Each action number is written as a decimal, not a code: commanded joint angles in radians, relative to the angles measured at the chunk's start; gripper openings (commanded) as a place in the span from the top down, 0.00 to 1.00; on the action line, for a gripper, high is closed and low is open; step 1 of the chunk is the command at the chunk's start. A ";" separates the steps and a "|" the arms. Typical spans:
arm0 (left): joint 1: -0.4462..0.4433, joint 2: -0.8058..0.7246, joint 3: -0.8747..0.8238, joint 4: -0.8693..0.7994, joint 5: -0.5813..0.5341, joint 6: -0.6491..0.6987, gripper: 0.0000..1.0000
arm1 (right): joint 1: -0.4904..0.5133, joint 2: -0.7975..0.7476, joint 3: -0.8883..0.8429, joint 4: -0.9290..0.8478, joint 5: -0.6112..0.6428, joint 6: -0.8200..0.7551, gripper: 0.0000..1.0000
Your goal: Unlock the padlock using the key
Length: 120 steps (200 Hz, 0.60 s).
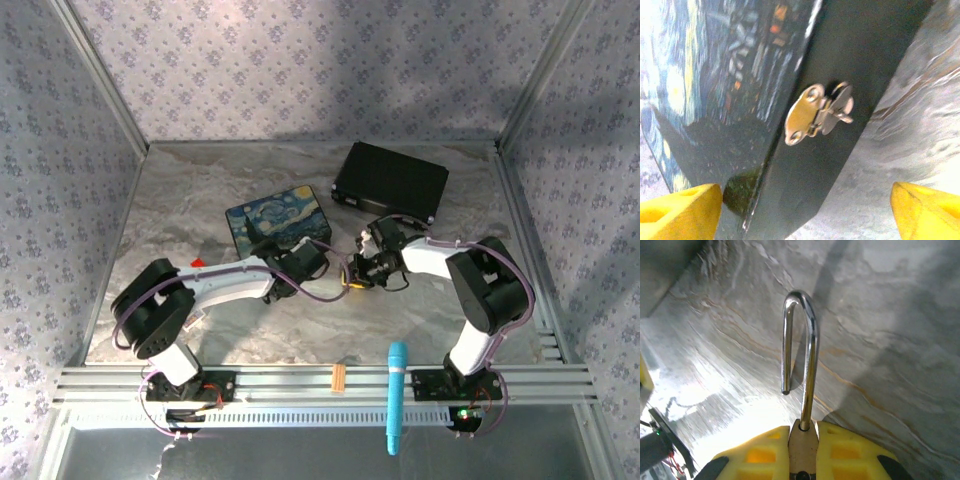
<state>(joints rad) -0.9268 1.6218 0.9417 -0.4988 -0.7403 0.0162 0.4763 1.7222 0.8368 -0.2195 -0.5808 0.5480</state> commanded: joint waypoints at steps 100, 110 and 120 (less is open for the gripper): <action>0.203 -0.105 -0.065 0.023 -0.022 -0.072 0.11 | 0.011 -0.027 0.024 -0.441 0.231 -0.146 0.78; 0.219 -0.113 -0.066 0.024 -0.017 -0.068 0.11 | 0.013 -0.030 0.033 -0.453 0.249 -0.151 0.75; 0.226 -0.123 -0.071 0.028 -0.016 -0.062 0.11 | 0.015 -0.032 0.040 -0.461 0.262 -0.154 0.72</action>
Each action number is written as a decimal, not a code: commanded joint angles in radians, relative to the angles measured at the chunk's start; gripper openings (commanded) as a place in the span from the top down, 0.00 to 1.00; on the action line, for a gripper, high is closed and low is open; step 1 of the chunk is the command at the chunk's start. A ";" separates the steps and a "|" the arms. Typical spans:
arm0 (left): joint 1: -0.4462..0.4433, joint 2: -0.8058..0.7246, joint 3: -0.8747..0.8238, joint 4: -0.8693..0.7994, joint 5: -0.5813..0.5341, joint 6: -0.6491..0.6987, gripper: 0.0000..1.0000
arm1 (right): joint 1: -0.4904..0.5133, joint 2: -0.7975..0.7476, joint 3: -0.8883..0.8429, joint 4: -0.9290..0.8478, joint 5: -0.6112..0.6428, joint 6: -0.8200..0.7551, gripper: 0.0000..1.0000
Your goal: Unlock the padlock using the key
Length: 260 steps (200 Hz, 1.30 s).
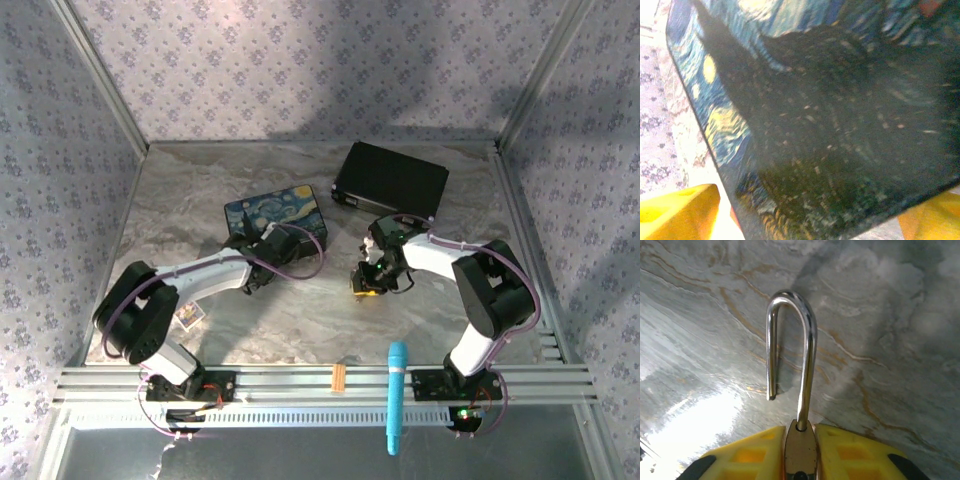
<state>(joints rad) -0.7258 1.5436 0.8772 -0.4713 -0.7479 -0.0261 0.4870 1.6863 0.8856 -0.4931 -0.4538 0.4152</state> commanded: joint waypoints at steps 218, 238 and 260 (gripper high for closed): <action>0.362 -0.608 -0.325 0.460 -0.096 -0.148 0.00 | -0.182 -0.538 -0.098 0.212 0.706 -0.169 0.04; 0.468 -0.611 -0.350 0.482 -0.030 -0.188 0.00 | -0.235 -0.611 -0.211 0.341 0.754 -0.231 0.01; 0.560 -0.595 -0.422 0.597 0.048 -0.184 0.00 | -0.326 -0.648 -0.308 0.470 0.760 -0.256 0.01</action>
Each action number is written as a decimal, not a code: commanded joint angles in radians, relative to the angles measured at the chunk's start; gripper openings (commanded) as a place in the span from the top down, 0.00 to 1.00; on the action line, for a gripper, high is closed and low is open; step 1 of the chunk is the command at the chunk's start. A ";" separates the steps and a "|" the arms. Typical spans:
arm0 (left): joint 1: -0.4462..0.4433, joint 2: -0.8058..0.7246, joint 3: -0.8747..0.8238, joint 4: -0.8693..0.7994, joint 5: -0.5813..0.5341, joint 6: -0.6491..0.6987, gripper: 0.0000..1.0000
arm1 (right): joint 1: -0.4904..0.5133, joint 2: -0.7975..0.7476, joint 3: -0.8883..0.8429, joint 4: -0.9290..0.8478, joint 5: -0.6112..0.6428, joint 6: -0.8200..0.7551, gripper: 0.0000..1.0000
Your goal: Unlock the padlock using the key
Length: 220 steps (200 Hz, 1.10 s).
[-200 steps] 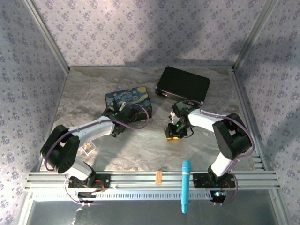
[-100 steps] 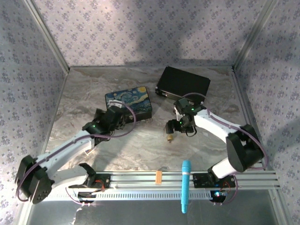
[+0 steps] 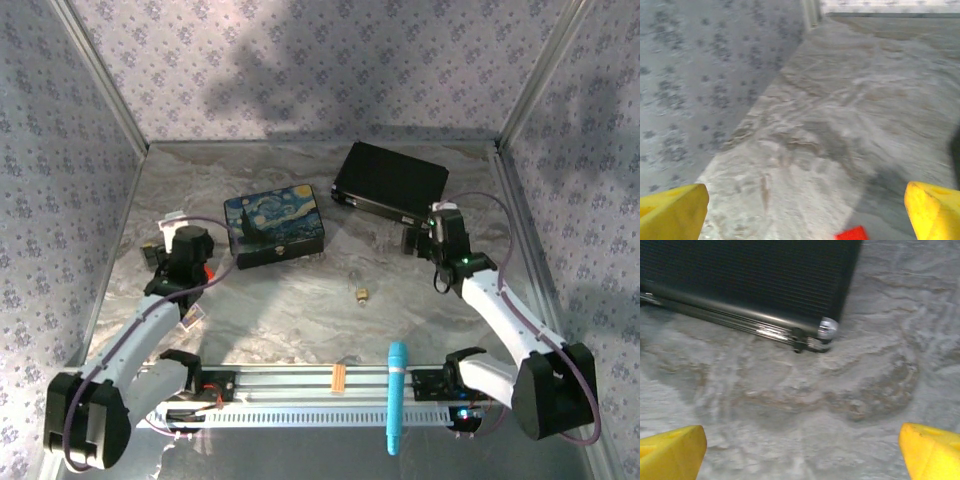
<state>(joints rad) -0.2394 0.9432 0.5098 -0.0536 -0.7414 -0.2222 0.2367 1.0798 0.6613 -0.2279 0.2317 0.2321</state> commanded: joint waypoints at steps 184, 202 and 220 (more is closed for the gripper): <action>0.253 0.605 -0.122 0.942 0.625 0.172 0.00 | -0.253 0.441 -0.271 1.031 -0.126 -0.253 0.01; 0.252 0.597 -0.111 0.907 0.623 0.171 0.00 | -0.260 0.438 -0.267 1.021 -0.148 -0.251 0.01; 0.249 0.594 -0.107 0.892 0.620 0.173 0.00 | -0.261 0.437 -0.267 1.021 -0.146 -0.251 0.01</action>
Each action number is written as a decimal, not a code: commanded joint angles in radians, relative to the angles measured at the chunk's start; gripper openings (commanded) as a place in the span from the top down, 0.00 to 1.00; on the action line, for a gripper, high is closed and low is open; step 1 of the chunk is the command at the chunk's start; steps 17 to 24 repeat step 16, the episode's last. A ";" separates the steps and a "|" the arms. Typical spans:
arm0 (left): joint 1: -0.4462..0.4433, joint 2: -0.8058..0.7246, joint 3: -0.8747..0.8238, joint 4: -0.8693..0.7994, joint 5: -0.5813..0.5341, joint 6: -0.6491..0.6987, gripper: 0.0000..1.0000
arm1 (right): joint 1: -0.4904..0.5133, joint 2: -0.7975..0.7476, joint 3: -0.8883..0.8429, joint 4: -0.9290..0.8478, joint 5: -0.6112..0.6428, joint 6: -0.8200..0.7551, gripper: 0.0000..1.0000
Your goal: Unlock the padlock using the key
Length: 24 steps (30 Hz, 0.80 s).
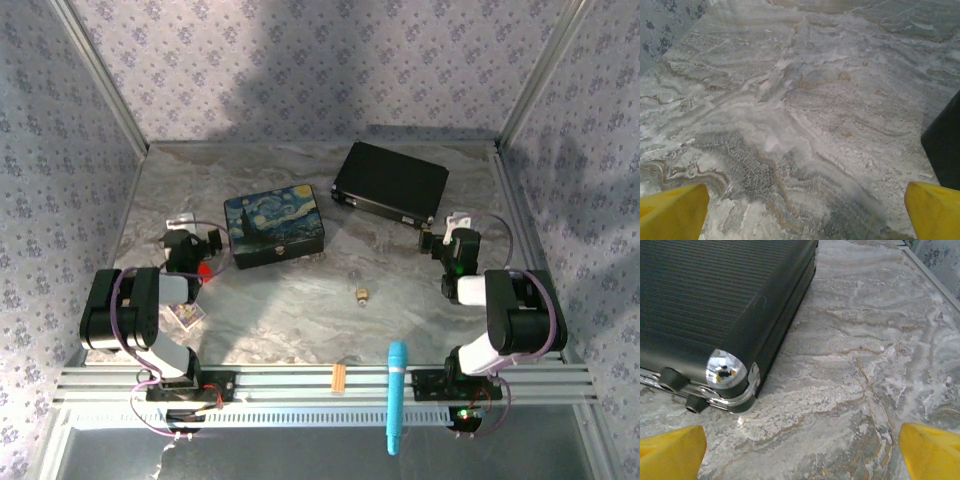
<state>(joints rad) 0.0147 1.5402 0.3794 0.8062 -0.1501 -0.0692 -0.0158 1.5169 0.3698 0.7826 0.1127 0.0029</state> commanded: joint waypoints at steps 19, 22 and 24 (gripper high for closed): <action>-0.010 -0.006 0.026 0.022 0.022 0.022 0.00 | -0.009 0.002 0.029 0.006 -0.044 -0.027 0.01; -0.010 -0.006 0.026 0.022 0.022 0.022 0.00 | -0.009 0.002 0.029 0.006 -0.044 -0.027 0.01; -0.010 -0.006 0.026 0.022 0.022 0.022 0.00 | -0.009 0.002 0.029 0.006 -0.044 -0.027 0.01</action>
